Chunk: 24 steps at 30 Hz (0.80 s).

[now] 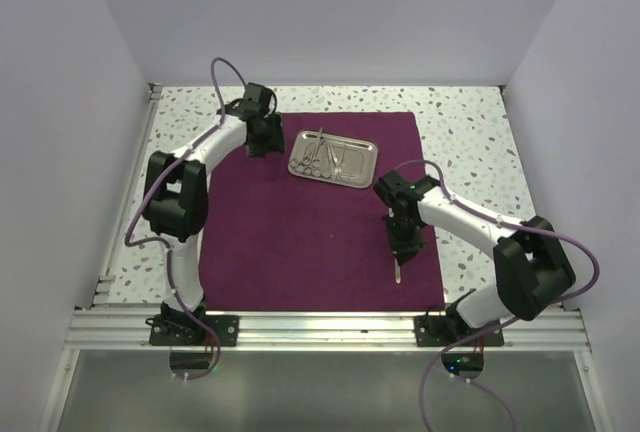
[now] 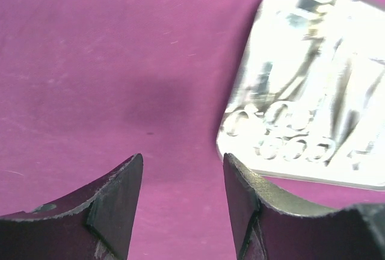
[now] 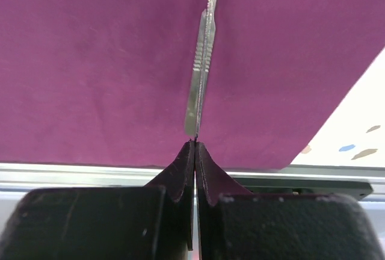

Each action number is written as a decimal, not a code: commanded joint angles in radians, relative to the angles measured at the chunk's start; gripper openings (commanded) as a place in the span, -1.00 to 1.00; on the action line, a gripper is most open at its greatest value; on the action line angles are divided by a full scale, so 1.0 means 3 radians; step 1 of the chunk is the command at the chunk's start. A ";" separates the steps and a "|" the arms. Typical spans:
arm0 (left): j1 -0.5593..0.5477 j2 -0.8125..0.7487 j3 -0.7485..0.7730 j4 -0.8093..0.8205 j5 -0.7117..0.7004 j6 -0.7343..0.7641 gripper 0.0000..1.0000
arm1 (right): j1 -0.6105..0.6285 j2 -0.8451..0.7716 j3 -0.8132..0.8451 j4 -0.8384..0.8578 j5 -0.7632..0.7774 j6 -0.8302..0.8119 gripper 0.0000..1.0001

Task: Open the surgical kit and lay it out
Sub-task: Place the medical item in the surgical kit, then pick up the medical item from the container.

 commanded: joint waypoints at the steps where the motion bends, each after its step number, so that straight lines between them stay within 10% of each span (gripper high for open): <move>1: -0.0096 -0.0300 0.0121 -0.0098 -0.0176 -0.0106 0.20 | 0.0043 -0.0186 -0.0283 0.0370 -0.0098 0.0136 -1.00; 4: -0.0112 -0.0454 -0.0017 -0.0124 -0.0217 -0.0152 0.20 | 0.0048 -0.0182 -0.0371 0.0416 -0.0098 0.0136 -0.89; 9: -0.0127 -0.0709 -0.0304 -0.0098 -0.0319 -0.0162 0.20 | 0.0048 -0.0151 -0.0024 0.0218 -0.0063 0.0100 0.67; 24: -0.0076 -0.0398 -0.0263 0.0034 -0.0197 0.0139 0.21 | 0.0017 0.2200 0.3411 -0.0524 0.0244 -0.0293 0.56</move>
